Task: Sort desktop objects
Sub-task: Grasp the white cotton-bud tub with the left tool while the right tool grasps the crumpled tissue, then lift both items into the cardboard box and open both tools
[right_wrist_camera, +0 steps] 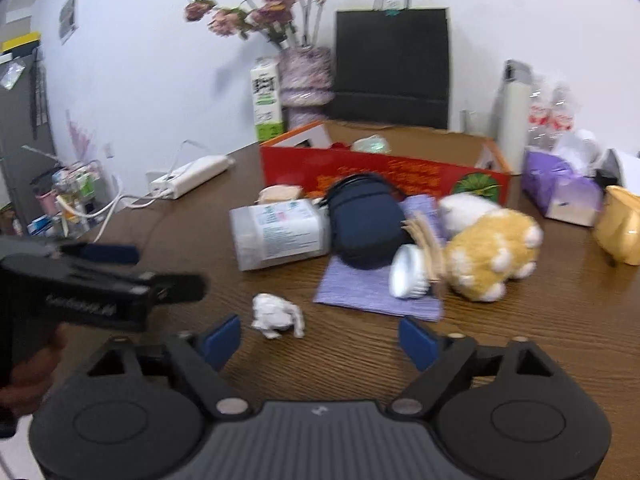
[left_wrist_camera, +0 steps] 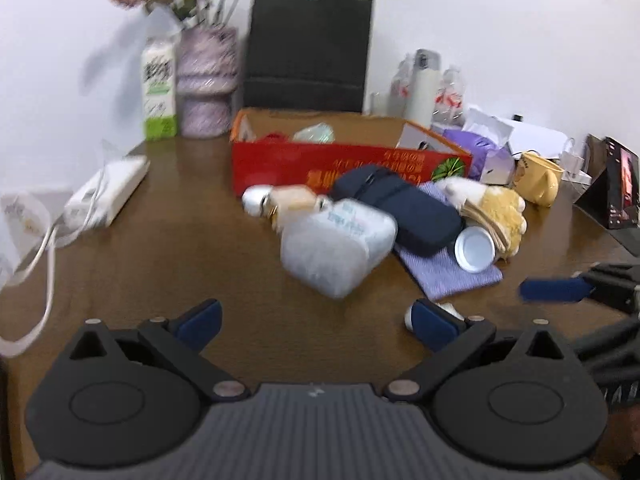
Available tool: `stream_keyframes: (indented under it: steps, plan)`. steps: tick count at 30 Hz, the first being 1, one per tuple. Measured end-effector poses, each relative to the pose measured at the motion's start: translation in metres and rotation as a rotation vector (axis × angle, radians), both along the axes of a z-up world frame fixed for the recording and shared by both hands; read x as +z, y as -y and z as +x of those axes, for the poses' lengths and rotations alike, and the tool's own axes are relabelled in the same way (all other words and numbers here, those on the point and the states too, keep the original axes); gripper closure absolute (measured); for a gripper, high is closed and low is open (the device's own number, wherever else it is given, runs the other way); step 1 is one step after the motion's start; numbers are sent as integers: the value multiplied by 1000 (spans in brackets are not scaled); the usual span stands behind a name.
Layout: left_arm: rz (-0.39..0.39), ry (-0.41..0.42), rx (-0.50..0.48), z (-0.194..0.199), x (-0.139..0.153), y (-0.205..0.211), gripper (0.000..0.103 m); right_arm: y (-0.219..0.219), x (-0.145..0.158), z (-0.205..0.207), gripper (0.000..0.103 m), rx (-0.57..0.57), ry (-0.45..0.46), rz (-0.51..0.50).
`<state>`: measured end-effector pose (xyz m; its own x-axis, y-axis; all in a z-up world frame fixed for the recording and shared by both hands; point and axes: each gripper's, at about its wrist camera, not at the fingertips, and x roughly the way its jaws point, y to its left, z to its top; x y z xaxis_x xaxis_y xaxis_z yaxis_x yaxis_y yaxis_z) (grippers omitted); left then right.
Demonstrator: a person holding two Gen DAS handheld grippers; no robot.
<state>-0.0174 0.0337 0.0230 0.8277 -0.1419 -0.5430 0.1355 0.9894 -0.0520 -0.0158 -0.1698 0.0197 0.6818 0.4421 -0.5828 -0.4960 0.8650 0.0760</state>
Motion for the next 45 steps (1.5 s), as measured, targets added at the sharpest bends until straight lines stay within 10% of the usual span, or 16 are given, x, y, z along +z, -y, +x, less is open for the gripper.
stream_keyframes:
  steps: [10, 11, 22, 29, 40, 45]
  plan:
    - [62, -63, -182, 100, -15, 14, 10, -30, -17, 28, 81, 56, -20, -53]
    - [53, -72, -187, 102, -16, 13, 23, -30, -17, 27, 82, 57, -19, -57]
    - [62, -115, 112, 16, -13, 2, 28, -18, -16, 22, 82, -5, -19, -73]
    - [28, -157, 53, -34, -11, 12, 15, -14, -16, 2, 82, -7, -11, -77]
    - [35, -167, 126, 14, -21, 18, 13, 3, -12, 4, 82, -58, -9, -62]
    - [62, -151, 142, 22, -20, 18, 36, 5, -14, 9, 83, -60, -10, -53]
